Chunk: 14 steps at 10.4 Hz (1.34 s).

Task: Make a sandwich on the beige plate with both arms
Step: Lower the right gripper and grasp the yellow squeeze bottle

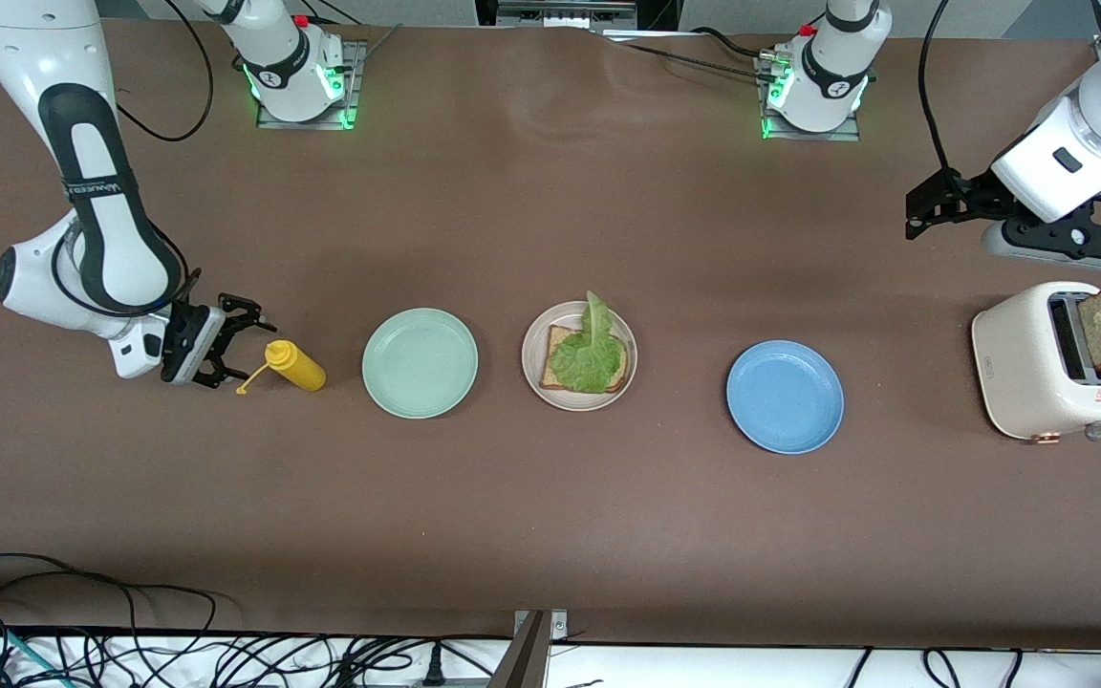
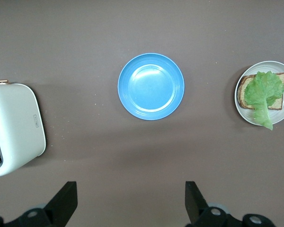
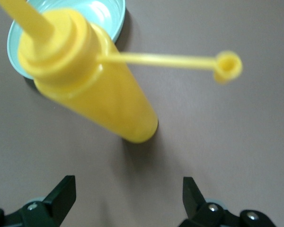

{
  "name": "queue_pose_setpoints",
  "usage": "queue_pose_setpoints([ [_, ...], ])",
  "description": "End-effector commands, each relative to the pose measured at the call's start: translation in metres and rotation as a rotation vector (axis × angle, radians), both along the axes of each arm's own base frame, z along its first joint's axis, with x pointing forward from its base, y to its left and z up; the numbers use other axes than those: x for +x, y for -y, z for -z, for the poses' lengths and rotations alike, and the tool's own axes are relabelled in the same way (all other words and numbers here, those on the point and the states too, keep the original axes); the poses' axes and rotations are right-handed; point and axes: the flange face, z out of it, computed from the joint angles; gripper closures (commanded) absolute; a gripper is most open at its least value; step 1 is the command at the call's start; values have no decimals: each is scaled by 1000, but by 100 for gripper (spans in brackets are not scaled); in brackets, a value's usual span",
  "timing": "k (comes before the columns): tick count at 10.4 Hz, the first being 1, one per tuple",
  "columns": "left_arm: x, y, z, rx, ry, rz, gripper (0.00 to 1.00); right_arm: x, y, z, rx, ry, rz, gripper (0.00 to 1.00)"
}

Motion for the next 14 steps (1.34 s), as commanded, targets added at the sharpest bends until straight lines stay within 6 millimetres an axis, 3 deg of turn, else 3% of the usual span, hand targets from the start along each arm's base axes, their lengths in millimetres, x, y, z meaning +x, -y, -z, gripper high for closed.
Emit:
queue_pose_setpoints([
  [1,1,-1,-6,27,11,-6,0,10,-19,3,12,69,-30,0],
  [5,2,2,-6,29,13,-5,0,15,-26,14,5,83,-59,0],
  [9,1,6,-6,29,13,1,0,15,-50,20,35,101,-57,0],
  [14,1,3,-6,28,13,-2,0,17,-54,33,31,112,-68,0],
])
